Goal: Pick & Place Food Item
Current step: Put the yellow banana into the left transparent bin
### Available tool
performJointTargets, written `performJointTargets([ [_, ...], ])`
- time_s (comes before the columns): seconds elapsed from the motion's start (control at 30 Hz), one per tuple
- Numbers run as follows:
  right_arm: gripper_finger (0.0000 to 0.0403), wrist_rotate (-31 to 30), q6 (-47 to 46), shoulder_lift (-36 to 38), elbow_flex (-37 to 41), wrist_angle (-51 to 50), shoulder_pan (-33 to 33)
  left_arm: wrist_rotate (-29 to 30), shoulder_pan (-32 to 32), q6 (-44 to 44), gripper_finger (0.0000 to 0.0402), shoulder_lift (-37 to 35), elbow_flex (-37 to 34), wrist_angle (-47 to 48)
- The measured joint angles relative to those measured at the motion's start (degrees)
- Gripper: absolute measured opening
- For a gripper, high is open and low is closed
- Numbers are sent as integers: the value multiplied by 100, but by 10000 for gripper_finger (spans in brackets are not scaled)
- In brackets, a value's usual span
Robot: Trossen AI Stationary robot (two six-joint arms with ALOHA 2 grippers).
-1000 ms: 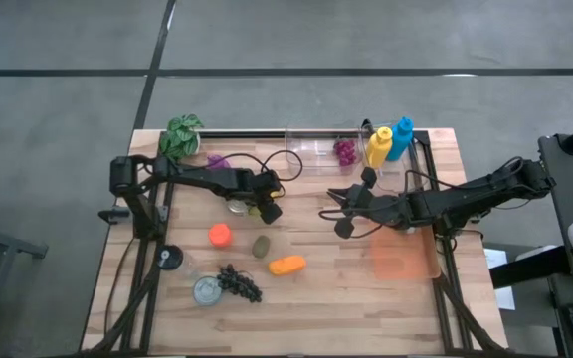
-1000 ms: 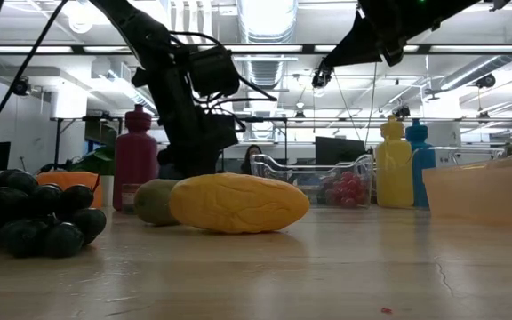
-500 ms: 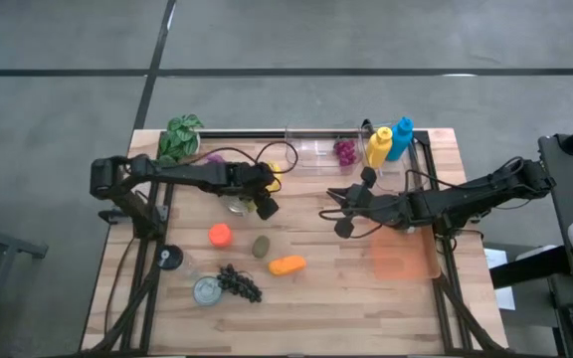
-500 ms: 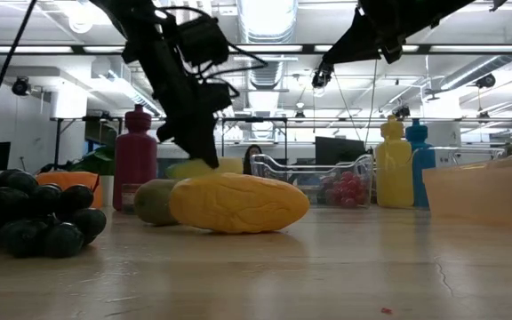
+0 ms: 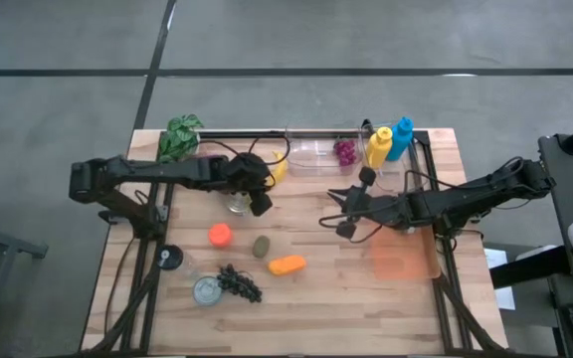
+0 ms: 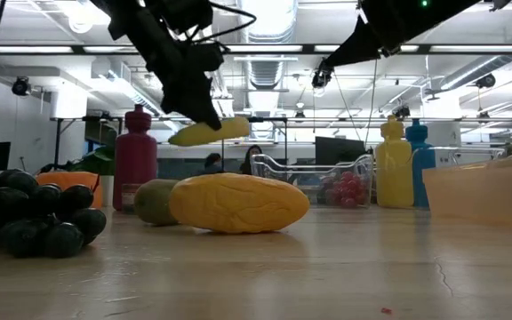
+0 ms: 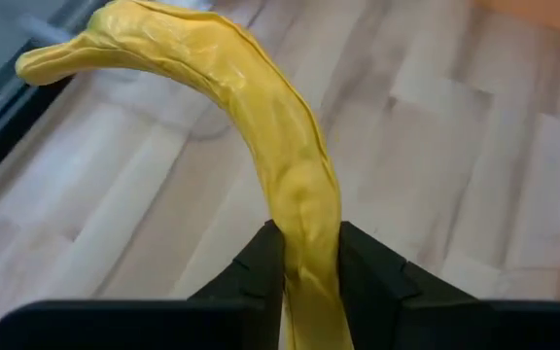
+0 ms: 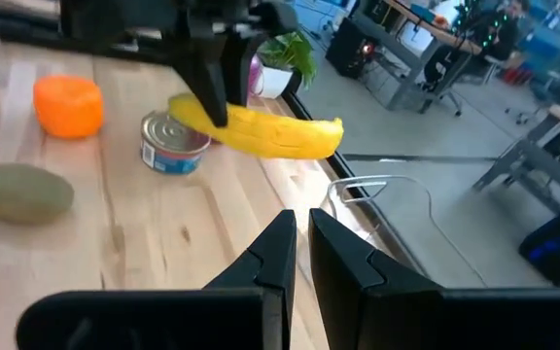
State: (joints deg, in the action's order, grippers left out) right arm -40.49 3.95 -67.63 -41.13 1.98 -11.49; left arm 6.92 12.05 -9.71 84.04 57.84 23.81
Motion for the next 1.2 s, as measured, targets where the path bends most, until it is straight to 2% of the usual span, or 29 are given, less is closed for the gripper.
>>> performJointTargets([
  [0.27,29,1,636,-3,197,4,0,-1619,0,752,78,6,0,-512],
  [0.5,29,24,1091,-5,282,79,-42,-2349,4,1034,78,10,0,-802],
  [0.63,29,22,1399,-10,268,132,-36,-2414,4,997,78,10,0,-839],
  [1.03,29,63,1464,-10,142,141,-26,-2415,4,966,78,12,0,-925],
  [1.2,52,63,1574,-10,142,146,-28,-2415,4,776,78,12,0,-926],
])
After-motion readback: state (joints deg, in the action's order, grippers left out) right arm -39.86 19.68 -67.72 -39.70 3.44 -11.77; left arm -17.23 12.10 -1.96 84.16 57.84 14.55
